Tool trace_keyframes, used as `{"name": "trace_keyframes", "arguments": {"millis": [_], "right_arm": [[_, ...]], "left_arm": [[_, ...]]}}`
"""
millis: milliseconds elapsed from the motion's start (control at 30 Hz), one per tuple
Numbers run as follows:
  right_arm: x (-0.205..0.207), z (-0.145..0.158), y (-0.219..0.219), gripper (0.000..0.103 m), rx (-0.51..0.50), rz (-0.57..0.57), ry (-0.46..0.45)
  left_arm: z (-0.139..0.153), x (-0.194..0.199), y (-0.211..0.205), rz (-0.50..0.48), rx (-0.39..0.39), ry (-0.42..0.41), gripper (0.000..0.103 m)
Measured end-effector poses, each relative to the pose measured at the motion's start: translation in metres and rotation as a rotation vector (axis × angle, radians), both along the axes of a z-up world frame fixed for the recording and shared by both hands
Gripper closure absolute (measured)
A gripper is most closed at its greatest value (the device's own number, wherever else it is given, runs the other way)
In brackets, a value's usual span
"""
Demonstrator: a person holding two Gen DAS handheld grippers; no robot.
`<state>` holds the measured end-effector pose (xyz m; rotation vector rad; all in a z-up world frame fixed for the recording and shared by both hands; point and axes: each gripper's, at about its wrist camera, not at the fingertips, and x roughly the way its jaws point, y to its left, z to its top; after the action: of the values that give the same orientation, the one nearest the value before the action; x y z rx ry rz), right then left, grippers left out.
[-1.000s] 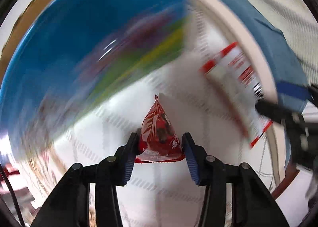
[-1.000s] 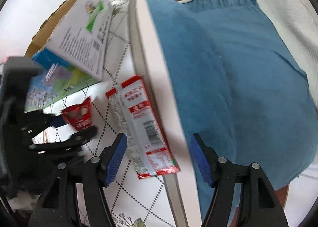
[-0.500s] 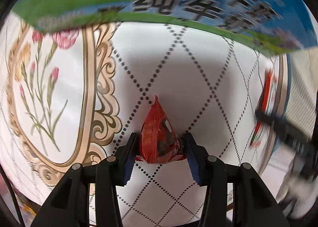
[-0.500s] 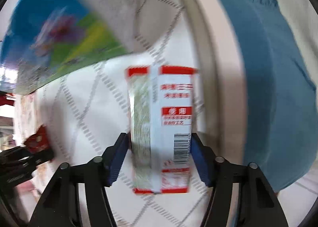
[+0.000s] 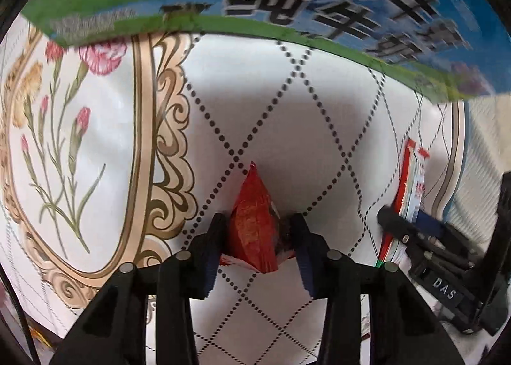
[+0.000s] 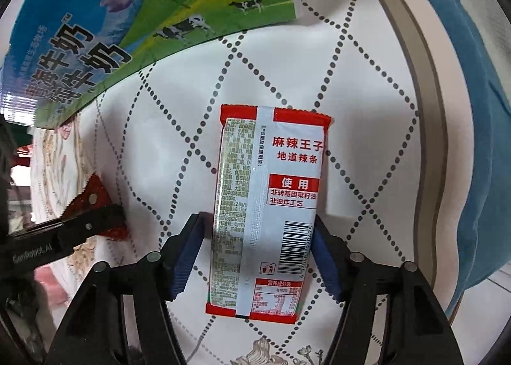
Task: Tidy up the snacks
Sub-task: 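Carry both packs into the box and open both tools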
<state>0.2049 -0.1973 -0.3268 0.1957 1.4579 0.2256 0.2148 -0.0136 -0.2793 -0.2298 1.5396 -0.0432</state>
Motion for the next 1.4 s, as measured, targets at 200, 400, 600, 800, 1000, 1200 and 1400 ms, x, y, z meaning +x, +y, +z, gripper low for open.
{"name": "trace_keyframes", "arguments": {"millis": [200,400,600,800,1000,1200,1400], "right_arm": [[-0.029,0.018,0.018,0.052,0.009,0.031,-0.062],[-0.04,0.054,0.033,0.053,0.09,0.038,-0.103],[-0.031,0.12,0.041,0.053,0.182,0.042,-0.207],[0.014,0.191,0.027,0.053,0.216,0.042,-0.342],[0.089,0.214,0.026,0.053,0.141,0.055,-0.391],[0.152,0.193,0.037,0.053,0.068,0.06,-0.344],[0.194,0.154,0.05,0.025,0.027,0.077,-0.219]], "left_arm": [[0.023,-0.008,-0.012,-0.049,0.003,-0.028,0.068],[0.074,-0.01,-0.017,-0.066,-0.058,-0.102,0.068],[0.154,0.009,-0.008,-0.063,-0.147,-0.235,0.067],[0.191,0.058,0.013,-0.081,-0.07,-0.311,0.067],[0.151,0.103,0.048,-0.071,0.033,-0.223,0.067],[0.115,0.121,0.065,-0.066,0.071,-0.112,0.066],[0.101,0.126,0.069,-0.015,0.05,-0.073,0.033]]}}
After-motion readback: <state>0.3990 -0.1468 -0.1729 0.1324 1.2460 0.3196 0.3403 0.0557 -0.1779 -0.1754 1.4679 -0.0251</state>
